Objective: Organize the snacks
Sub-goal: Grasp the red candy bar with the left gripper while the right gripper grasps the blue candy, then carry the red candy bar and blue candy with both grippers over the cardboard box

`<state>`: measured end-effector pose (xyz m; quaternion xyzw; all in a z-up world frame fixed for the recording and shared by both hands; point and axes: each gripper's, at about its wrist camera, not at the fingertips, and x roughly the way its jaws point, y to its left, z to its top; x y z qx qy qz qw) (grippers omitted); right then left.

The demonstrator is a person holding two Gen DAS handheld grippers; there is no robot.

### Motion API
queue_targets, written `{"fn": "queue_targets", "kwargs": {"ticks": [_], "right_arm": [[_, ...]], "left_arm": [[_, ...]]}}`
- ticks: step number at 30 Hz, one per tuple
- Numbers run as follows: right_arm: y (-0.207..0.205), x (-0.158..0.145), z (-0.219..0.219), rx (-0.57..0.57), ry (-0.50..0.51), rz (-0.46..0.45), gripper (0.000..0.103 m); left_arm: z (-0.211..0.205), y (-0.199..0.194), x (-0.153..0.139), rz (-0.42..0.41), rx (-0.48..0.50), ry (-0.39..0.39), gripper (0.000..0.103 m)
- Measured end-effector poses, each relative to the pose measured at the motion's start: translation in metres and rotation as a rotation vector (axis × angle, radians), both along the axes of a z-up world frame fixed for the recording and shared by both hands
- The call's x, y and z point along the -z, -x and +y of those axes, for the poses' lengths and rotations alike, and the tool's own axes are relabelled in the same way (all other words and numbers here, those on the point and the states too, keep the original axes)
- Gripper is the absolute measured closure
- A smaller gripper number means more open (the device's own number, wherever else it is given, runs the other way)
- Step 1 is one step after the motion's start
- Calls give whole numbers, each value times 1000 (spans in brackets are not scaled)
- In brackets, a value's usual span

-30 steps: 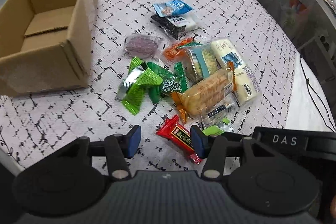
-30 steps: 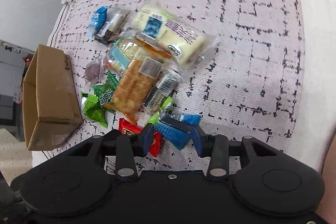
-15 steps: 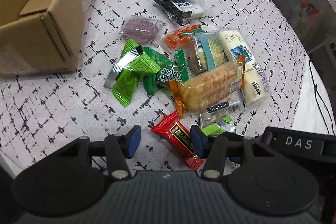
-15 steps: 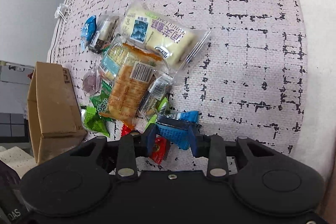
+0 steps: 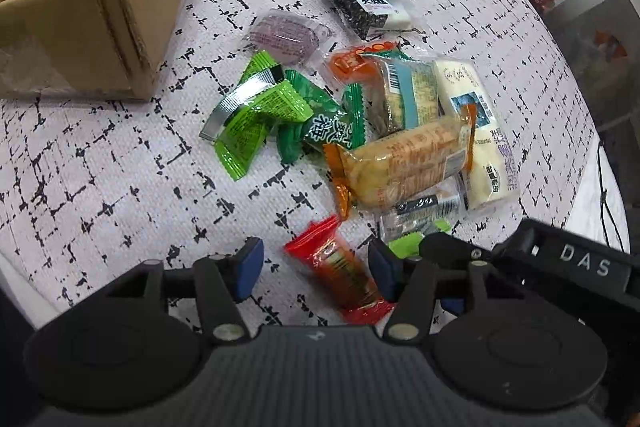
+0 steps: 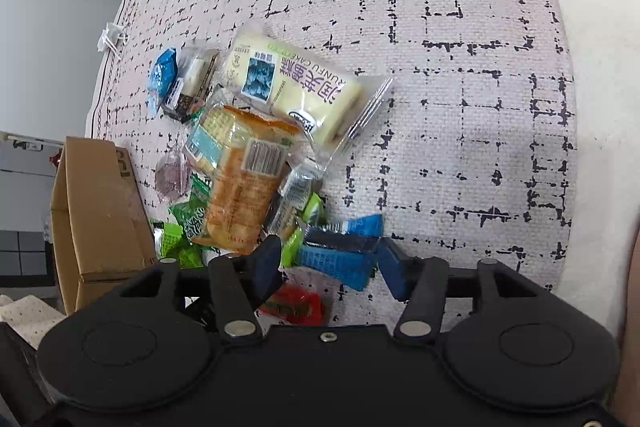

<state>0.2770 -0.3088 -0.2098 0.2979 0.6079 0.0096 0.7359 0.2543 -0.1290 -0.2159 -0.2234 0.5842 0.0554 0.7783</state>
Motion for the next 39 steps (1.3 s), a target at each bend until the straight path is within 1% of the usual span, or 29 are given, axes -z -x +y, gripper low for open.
{"fn": "queue_targets", "kwargs": {"ticks": [2,5,7,8,9,11,13,16,20,22,26,29,33,39], "right_arm": [[0,3,-2,14,-7,9,48],[0,5,-1,11,0,10,48],[0,8,3,-6,6,18,47],[0,9,5,-13,12,23,47],[-1,10,6,-16,17,23,47],[-1,11,8,-17,28,20,48],[-3,11,11,-19,46,16,49],[-6,10,19,-33,84,-1,56],[-7,8,25,-48,95,-30,64],[-7,6,23,-44,76,-45,65],[-2,-7,25,-46,71,-91,65],[1,-18,33,-72,46,-137,65],[2,-37,45,-109,30,-224,65],[-3,-51,66,-174,38,-282,65]], "left_arm": [[-2,0,1,-5,-16,-1,44],[-7,2,2,-11,-37,-30,45],[-9,3,2,-9,-38,-56,54],[-7,4,1,-9,-42,-54,65],[-4,4,1,-6,-49,-54,73],[5,5,2,-7,-61,-21,75],[12,5,0,-17,-65,-3,76],[22,6,-4,-34,-79,-4,76],[38,7,-10,-47,-99,3,76],[45,9,-15,-60,-102,4,76],[57,10,-27,-89,-109,6,76],[65,11,-39,-119,-109,6,76],[75,13,-54,-159,-114,-6,76],[97,17,-77,-198,-155,-24,76]]}}
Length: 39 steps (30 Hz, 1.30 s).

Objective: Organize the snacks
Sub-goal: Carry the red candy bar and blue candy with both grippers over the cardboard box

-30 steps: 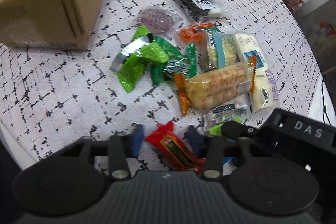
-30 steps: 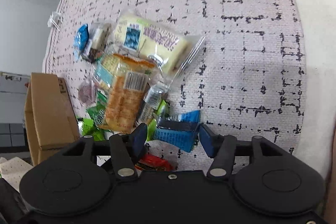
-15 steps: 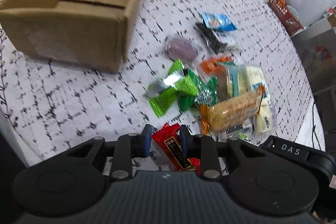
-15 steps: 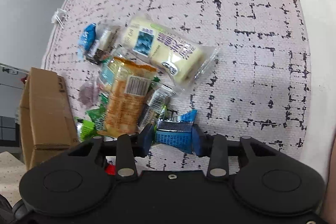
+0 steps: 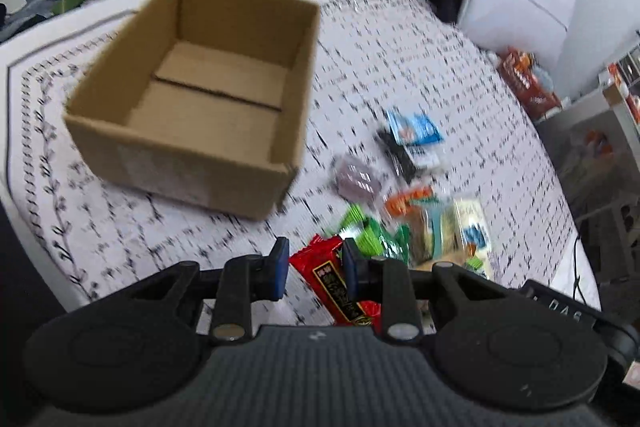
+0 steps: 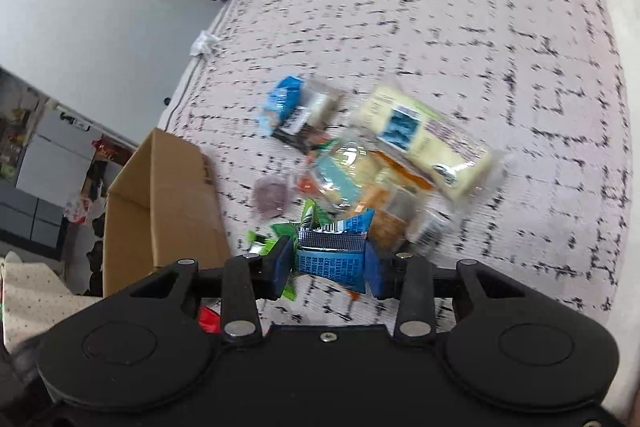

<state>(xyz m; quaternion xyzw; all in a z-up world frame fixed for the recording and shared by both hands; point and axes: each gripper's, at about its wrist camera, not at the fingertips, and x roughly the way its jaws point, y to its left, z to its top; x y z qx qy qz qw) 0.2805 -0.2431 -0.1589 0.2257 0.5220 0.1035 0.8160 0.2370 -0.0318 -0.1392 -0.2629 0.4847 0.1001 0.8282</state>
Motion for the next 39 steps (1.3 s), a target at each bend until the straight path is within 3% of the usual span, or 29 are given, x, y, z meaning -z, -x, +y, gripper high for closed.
{"fn": "queue_targets", "kwargs": {"ticks": [9,17,27,39], "right_arm": [[1,-24,34,-77,-17,-97,65],[4,-39,62,-135,-26,-148,65],[0,-44,105,-227,-57,-173,65],[-10,-47,139,-249,-83,-186,65]], "left_arm": [[32,8,-36,-67,-38,-44,76],[50,14,-52,-95,-60,-67,76],[87,14,-61,-124,-113,-74,76],[127,2,-53,-127,-174,-56,76]]}}
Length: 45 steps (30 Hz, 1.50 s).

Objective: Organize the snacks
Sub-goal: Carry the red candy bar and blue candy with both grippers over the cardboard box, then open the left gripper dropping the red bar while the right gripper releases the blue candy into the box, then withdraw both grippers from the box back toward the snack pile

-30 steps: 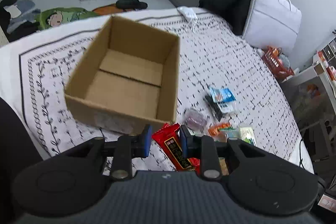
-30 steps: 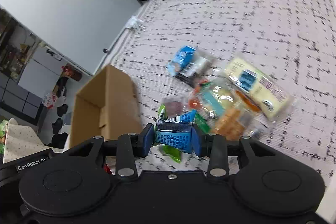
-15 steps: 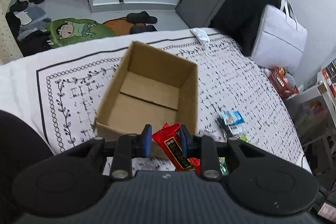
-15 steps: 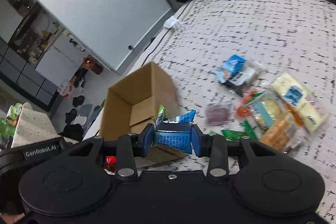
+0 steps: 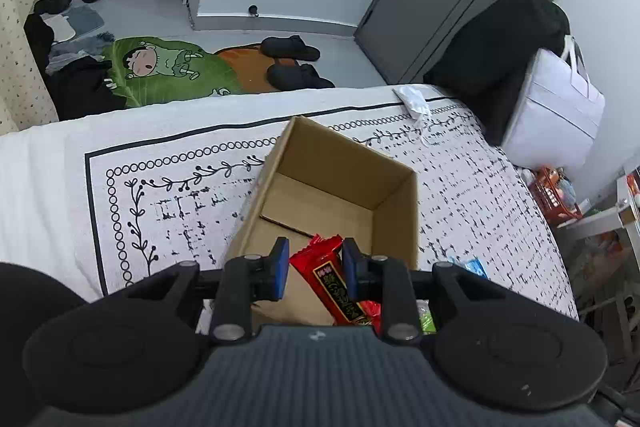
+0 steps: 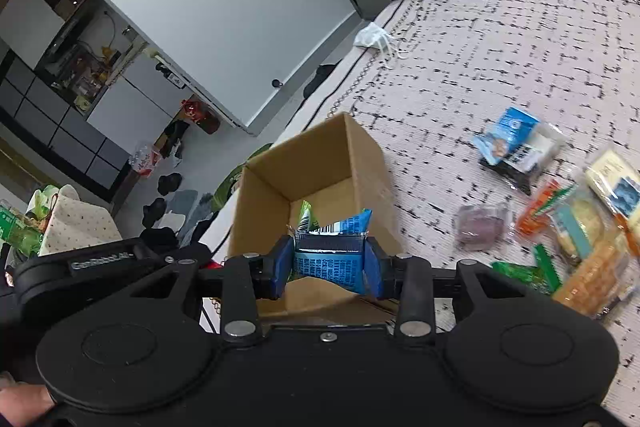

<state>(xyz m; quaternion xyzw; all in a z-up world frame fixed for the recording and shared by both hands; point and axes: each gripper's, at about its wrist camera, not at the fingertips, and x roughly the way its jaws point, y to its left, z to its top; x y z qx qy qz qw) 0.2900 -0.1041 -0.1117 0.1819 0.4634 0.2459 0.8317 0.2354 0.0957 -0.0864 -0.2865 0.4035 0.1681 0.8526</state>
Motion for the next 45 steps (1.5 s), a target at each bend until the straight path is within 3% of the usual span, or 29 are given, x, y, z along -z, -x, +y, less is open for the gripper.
{"fn": "queue_targets", "kwargs": {"ticks": [14,21,24,26,31,35,40,45], "right_arm": [[-8,20,29,-11,1,41,65],[-4,20,33,-22,41,24,58],[0,20,33,-22,49,24,51],[4,16,31,-16,64,5,41],[15,2,23,-19,79,-46,23],[24,-4,12,-8,87,-43,21],[32,-14,0,6,113,-75,10],[36,-23,-14,19,136,-86,5]], "left_arm": [[17,-10,16,10,18,-6,72],[29,2,8,27,-28,-13,43],[28,8,5,36,-30,-14,30],[25,11,4,45,-27,-20,25],[18,20,0,62,-22,-49,22],[14,27,-9,55,-19,-76,21],[5,34,-15,41,0,-133,7],[-1,40,-14,26,21,-117,0]]}}
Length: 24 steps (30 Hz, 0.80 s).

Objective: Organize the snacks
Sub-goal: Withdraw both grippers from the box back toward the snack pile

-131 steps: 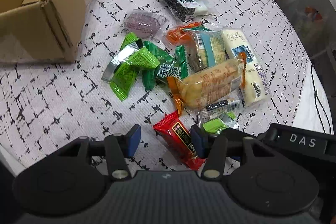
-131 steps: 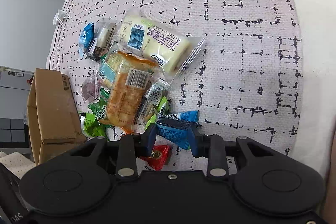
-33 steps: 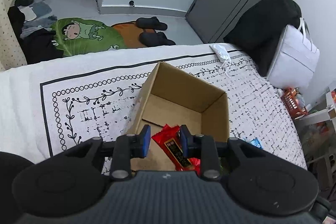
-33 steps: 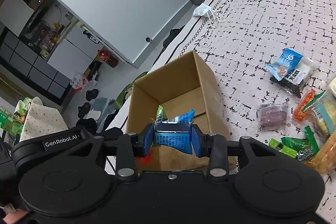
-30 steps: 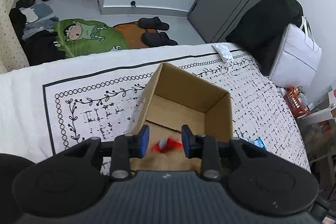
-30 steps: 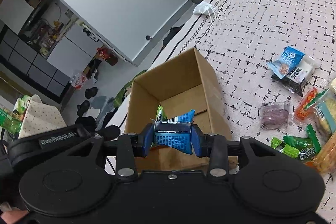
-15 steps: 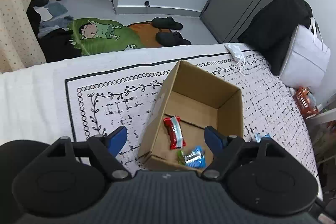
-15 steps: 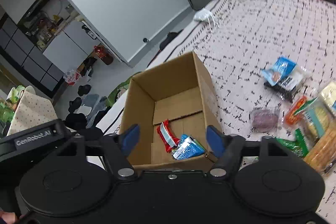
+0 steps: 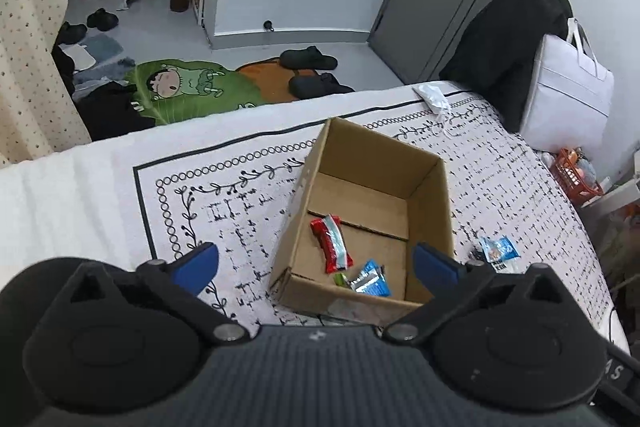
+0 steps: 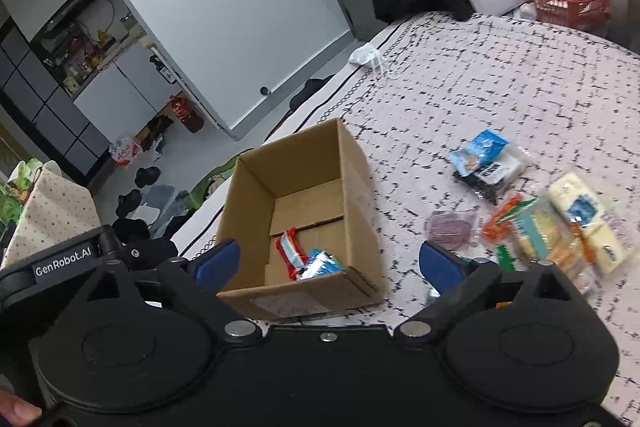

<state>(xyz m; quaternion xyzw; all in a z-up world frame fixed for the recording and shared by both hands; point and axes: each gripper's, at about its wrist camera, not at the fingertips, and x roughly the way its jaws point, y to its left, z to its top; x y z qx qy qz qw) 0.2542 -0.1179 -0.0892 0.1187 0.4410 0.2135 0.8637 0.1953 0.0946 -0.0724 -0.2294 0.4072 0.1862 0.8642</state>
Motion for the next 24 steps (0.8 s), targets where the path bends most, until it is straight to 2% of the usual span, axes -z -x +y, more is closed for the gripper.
{"fn": "queue_targets", "kwargs": {"ticks": [4,6,14,20,24], "right_arm": [[5,-7,-7,-3,32,-22,0],[6,-10,-9,-7,50,-33,0],[16,-27,-23,-57,77,-86,0],[13,-31,-47,-25,78,-87,0],[14,-29,-70,-23,110,-86,0]], "left_arm": [[-5,4,-2,-8,1,-11,0],[-6,5,-4,-21,7,11,0],[-22,11,-13,-32,29,-25,0],[-46,12,-17,-22,75,-51,0],[-59,12,-17,-21,102,-39,0]]}}
